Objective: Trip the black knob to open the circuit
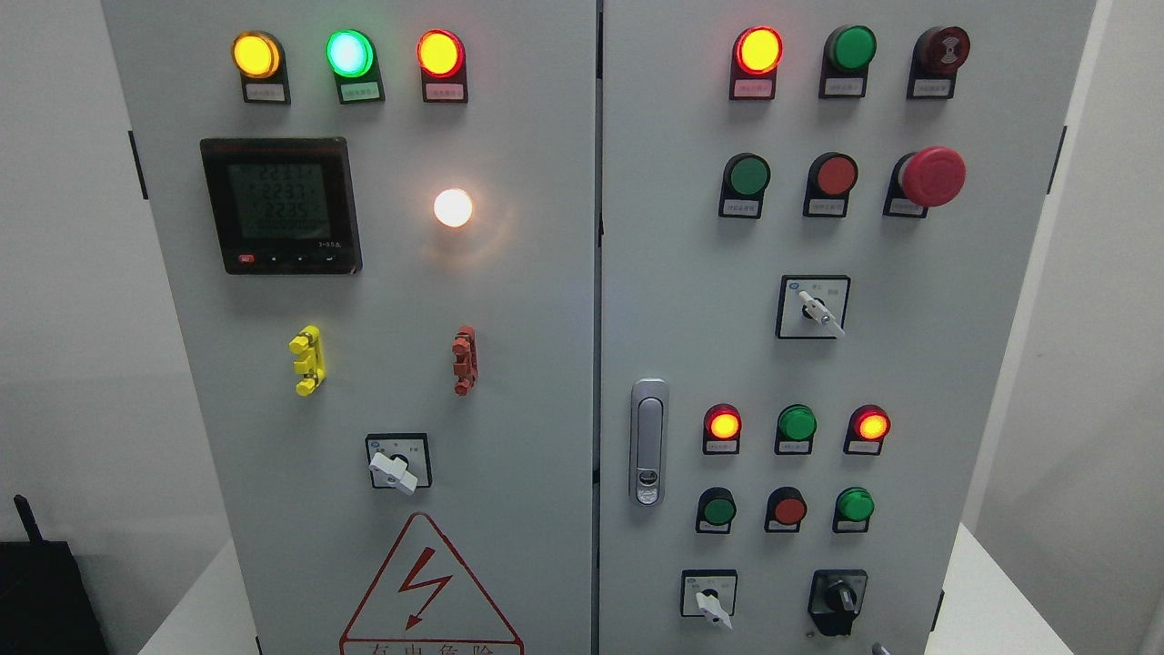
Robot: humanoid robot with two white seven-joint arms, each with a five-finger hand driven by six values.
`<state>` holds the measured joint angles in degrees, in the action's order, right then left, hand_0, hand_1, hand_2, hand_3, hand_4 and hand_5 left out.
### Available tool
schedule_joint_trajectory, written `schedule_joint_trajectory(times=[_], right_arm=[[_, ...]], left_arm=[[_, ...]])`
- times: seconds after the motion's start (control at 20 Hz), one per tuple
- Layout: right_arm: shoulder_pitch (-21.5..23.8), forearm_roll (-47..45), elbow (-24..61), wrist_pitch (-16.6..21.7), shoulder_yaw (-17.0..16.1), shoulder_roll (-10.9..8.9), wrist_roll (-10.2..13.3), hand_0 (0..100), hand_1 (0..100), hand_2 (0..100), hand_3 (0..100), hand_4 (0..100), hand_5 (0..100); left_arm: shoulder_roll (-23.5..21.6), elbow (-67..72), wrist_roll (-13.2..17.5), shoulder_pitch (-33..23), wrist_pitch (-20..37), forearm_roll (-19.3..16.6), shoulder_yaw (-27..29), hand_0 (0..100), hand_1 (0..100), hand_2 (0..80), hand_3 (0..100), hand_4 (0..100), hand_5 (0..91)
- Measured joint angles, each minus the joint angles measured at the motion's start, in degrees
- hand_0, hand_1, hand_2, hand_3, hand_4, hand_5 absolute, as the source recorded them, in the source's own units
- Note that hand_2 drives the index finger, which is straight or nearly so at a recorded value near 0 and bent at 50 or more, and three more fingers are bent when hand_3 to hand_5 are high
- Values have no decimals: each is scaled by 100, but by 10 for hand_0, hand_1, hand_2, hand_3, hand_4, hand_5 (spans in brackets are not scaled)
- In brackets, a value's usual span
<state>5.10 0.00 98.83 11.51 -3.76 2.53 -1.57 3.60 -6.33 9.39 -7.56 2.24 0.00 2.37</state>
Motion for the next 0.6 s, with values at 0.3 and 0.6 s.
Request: schedule_joint_trajectory(times=[0.3,0.6], right_arm=[[-88,0,20,-58,2,-8,0,0,0,0,1000,978,1000],[-151,0,36,-116,8,-10,0,0,0,0,1000,979,1000]], left_arm=[[0,0,0,0,0,0,0,120,389,0,0,0,0],[0,0,0,0,0,0,0,120,389,0,0,0,0]])
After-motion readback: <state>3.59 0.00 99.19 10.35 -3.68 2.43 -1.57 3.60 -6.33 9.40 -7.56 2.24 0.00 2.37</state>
